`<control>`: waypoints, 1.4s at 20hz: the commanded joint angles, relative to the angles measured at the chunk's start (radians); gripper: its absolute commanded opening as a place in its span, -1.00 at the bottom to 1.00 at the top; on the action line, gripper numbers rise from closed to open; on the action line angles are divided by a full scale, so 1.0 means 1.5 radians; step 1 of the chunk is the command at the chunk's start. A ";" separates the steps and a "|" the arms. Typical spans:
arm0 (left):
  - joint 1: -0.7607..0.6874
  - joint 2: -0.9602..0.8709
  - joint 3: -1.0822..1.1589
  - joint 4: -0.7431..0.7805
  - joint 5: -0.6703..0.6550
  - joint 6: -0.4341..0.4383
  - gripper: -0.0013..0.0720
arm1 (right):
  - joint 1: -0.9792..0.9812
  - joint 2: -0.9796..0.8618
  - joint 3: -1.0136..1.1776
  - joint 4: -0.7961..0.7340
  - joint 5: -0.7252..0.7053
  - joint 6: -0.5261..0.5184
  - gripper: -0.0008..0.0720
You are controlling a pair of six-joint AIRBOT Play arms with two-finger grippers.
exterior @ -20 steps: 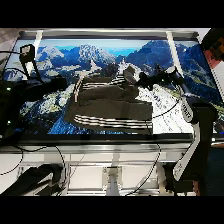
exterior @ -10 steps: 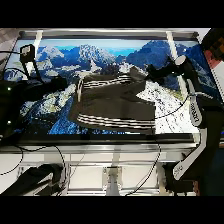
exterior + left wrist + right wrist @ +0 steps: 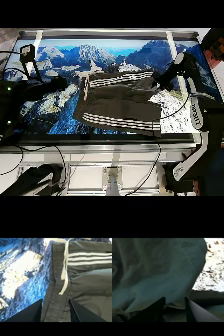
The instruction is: Fold the clothes and pants, and hang the long-sleeved shirts on hangers.
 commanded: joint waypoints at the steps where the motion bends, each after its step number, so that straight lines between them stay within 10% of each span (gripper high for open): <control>1: 0.000 0.000 0.000 0.001 0.000 0.000 0.00 | 0.015 0.001 0.000 -0.054 0.036 0.038 -0.03; 9: 0.000 -0.001 0.000 0.057 0.001 0.000 0.00 | -0.040 0.001 0.000 -0.087 0.070 -0.073 -0.07; 15: 0.000 -0.001 0.000 0.056 0.011 0.001 0.00 | -0.216 -0.017 -0.006 0.318 0.086 -0.297 -0.11; 28: 0.000 0.000 0.000 0.055 0.018 0.000 0.00 | -0.211 -0.092 -0.126 0.356 -0.066 -0.435 -0.15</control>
